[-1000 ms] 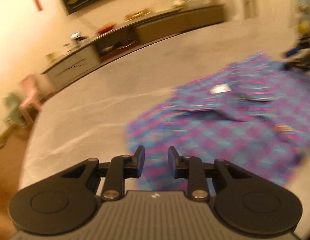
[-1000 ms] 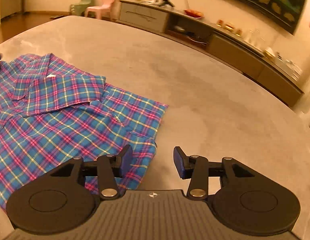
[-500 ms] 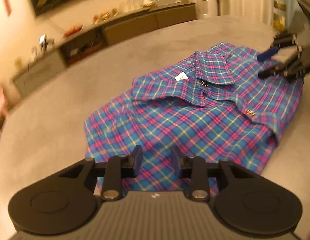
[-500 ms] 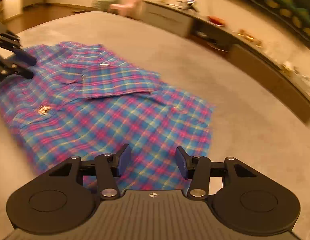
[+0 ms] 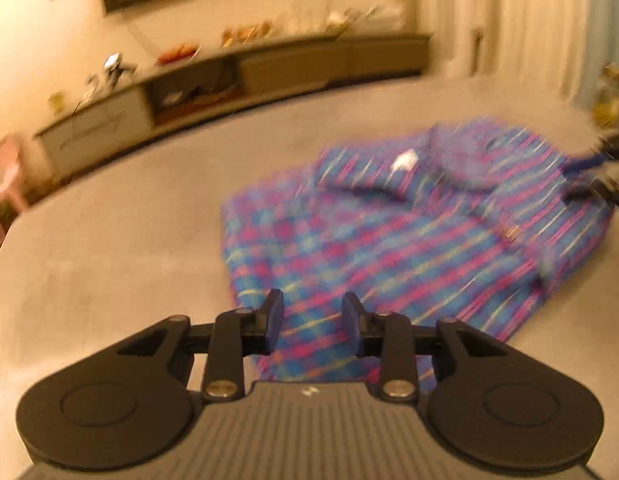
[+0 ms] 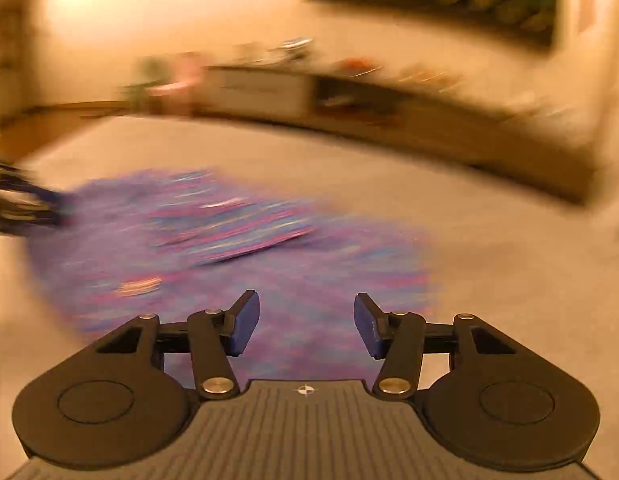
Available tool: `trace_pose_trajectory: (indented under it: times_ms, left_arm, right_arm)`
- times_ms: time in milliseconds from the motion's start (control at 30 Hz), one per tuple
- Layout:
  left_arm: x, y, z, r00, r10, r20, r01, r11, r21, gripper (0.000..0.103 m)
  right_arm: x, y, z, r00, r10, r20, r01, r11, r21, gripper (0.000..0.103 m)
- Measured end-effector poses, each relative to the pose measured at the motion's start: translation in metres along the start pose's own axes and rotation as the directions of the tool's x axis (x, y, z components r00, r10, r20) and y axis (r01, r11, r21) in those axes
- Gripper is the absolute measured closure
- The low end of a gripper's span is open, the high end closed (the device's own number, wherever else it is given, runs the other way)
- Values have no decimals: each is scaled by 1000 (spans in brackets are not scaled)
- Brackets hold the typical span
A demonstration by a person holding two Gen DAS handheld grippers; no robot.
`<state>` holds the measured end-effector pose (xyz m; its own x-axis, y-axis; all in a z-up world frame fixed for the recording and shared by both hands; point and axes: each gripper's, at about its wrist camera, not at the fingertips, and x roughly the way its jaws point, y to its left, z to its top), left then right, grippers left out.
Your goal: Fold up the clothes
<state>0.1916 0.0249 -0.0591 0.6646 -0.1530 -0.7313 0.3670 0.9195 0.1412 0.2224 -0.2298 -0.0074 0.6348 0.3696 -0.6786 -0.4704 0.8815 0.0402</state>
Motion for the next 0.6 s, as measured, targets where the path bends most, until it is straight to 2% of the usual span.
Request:
trace_pose_trajectory:
  times_ms: [100, 200, 367, 467, 533, 600]
  left_arm:
    - [4, 5, 0, 1000, -3, 18, 4, 999, -44, 69]
    - [4, 4, 0, 1000, -6, 28, 8, 998, -69, 69]
    - [5, 0, 3, 999, 8, 31, -5, 996, -86, 69]
    - [6, -3, 5, 999, 20, 30, -17, 995, -102, 69]
    - [2, -4, 6, 999, 31, 33, -26, 992, -122, 70]
    - [-5, -6, 4, 999, 30, 41, -24, 990, -136, 71]
  right_arm:
    - [18, 6, -5, 999, 14, -43, -17, 998, -62, 45]
    - [18, -6, -6, 996, -83, -41, 80, 995, -58, 47]
    - [18, -11, -10, 992, -122, -28, 121, 992, -24, 47]
    - [18, 8, -10, 984, -179, -18, 179, 984, -15, 47]
    - [-10, 25, -13, 972, -231, 32, 231, 973, -10, 48]
    - [-29, 40, -11, 974, -199, 105, 200, 980, -4, 49]
